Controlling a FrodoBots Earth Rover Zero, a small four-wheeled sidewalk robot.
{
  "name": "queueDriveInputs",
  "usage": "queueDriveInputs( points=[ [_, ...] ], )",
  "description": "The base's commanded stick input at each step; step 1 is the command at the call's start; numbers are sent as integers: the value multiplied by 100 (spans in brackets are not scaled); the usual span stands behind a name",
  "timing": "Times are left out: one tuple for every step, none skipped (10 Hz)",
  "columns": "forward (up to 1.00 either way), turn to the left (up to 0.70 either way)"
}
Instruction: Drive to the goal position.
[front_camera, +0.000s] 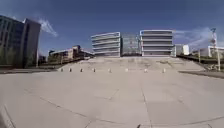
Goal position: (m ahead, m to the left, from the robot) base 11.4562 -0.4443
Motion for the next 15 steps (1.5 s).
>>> queueDriveInputs(
  points=[
    [43, -1],
    [43, -1],
    [43, -1],
    [44, -1],
    [44, -1],
    [43, -1],
    [43, -1],
    [43, -1],
    [44, -1],
    [44, -1],
    [44, -1],
    [44, -1],
    [44, -1],
    [44, -1],
    [44, -1]
  ],
)
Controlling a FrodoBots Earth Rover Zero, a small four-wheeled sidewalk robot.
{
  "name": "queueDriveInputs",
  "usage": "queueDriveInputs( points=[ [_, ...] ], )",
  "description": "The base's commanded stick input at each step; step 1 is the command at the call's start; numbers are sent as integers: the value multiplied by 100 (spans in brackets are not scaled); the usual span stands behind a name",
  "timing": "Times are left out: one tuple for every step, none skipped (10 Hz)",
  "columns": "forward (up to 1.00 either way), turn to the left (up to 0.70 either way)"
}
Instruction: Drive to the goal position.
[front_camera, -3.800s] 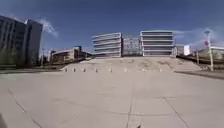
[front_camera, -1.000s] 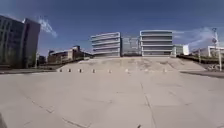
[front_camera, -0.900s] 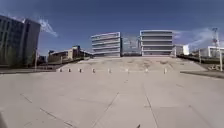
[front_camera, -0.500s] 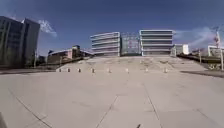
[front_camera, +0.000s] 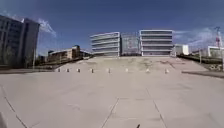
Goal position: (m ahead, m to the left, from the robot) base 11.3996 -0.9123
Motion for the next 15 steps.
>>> queueDriveInputs(
  points=[
    [43, -1],
    [43, -1],
    [43, -1],
    [44, -1],
    [43, -1],
    [44, -1],
    [43, -1],
    [44, -1],
    [43, -1],
    [43, -1],
    [43, -1],
    [43, -1],
    [44, -1],
    [44, -1],
    [44, -1]
  ],
)
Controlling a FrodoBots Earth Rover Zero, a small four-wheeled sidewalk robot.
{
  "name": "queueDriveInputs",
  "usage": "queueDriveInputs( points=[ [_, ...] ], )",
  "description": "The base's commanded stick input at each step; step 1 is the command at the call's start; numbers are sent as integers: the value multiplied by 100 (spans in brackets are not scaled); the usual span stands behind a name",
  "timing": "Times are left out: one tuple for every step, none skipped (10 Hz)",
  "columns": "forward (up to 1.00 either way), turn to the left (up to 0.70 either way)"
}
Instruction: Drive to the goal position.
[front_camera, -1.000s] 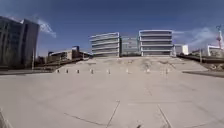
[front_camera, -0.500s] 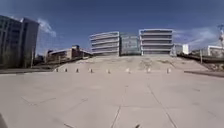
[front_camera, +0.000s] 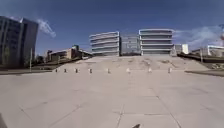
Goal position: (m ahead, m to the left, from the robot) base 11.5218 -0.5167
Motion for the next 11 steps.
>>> queueDriveInputs(
  points=[
    [43, -1],
    [44, -1],
    [44, -1],
    [43, -1],
    [44, -1],
    [44, -1],
    [44, -1],
    [44, -1],
    [43, -1],
    [44, -1],
    [44, -1]
  ],
)
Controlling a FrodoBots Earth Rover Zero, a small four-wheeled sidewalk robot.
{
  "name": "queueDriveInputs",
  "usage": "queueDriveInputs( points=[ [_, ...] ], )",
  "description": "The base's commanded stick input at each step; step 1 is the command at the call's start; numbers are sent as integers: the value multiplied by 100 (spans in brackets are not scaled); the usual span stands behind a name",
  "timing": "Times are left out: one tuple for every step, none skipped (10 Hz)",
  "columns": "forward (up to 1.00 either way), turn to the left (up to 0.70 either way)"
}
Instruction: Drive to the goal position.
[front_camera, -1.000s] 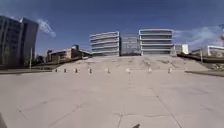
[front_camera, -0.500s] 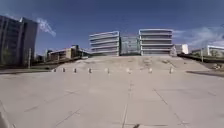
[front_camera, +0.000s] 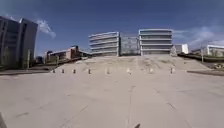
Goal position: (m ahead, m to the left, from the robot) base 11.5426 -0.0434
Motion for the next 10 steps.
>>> queueDriveInputs(
  points=[
    [44, -1],
    [43, -1],
    [43, -1],
    [43, -1],
    [43, -1],
    [43, -1],
    [43, -1],
    [43, -1],
    [44, -1],
    [44, -1]
  ],
)
